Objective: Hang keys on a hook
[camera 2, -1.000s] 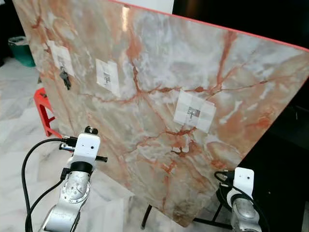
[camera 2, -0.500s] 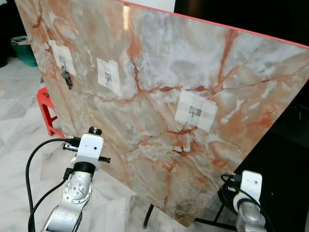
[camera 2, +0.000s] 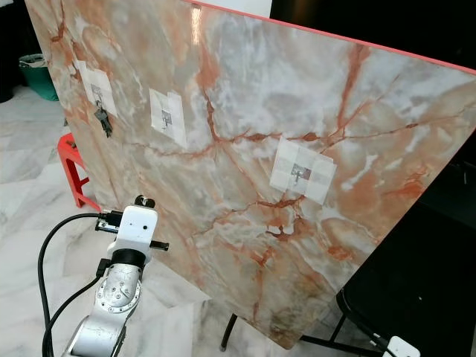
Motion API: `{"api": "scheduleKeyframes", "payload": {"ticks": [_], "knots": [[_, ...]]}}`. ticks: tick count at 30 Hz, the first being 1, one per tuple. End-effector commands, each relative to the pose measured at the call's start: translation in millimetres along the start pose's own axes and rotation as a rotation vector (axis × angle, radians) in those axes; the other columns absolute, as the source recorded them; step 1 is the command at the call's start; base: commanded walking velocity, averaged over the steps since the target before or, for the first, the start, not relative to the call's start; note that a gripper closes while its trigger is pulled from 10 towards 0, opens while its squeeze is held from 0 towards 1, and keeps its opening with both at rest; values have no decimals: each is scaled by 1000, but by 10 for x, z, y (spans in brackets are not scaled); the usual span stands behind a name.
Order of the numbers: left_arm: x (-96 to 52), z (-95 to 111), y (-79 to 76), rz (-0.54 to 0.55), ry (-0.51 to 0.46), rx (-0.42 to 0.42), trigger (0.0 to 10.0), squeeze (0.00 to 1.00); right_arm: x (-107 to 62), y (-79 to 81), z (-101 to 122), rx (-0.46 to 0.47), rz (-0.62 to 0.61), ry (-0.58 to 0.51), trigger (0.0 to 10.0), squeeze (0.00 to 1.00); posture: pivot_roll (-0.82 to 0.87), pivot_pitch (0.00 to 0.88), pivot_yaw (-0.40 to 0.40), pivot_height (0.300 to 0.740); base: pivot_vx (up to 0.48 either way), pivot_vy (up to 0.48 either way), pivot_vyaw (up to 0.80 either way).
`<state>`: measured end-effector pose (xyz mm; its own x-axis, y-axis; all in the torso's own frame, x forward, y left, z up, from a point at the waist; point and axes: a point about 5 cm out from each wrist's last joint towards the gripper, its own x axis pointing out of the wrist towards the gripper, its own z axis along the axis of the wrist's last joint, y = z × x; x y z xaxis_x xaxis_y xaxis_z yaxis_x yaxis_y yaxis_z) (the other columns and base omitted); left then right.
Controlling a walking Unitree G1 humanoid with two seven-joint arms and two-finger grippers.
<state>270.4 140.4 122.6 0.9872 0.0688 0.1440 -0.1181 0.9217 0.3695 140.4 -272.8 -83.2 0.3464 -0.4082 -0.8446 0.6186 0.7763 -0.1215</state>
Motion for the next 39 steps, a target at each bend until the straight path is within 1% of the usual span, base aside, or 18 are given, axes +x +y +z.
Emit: {"api": "scheduleKeyframes", "payload": {"ticks": [1,2,3,5,8,13,15,19,24,32,39], "knots": [[25,29,-12,0,-6,-8,10000,0,0,-12,-17,-16,0,10,10000,0,75,0,-133,740,0,0,0],[25,32,-12,-4,-8,-9,10000,0,-4,-45,-97,-80,-5,43,10000,0,77,0,-133,740,0,0,0],[24,32,-18,-13,-10,-11,10000,0,-18,-107,-246,-142,-8,97,10000,0,79,0,-130,740,0,0,0],[24,32,-18,-15,-11,-12,10000,0,-23,-126,-287,-148,-8,111,10000,0,77,0,-129,740,0,0,0],[29,48,-21,-18,-18,-16,10000,0,-29,-174,-336,-121,-5,124,10000,0,76,0,-125,740,0,0,0],[37,50,-25,-27,-19,-14,10000,0,-30,-228,-348,-116,2,122,10000,0,69,0,-118,740,0,0,0],[42,46,-29,-30,-17,-13,10000,0,-26,-250,-325,-126,5,117,10000,0,68,0,-117,740,0,0,0],[49,52,-41,-34,-17,-17,10000,0,-16,-289,-262,-117,-1,106,10000,0,71,0,-118,740,-124,0,0],[68,60,-60,-44,-22,-19,10000,0,-22,-218,-290,-95,5,96,10000,0,61,0,-116,740,-265,0,0],[77,78,-99,-52,-28,-24,10000,0,-21,-208,-279,-98,6,91,10000,0,60,0,-125,740,-295,0,0],[72,73,-94,-47,-26,-20,10000,0,-17,-197,-250,-103,15,77,10000,0,61,0,-132,740,-311,0,0]]}}
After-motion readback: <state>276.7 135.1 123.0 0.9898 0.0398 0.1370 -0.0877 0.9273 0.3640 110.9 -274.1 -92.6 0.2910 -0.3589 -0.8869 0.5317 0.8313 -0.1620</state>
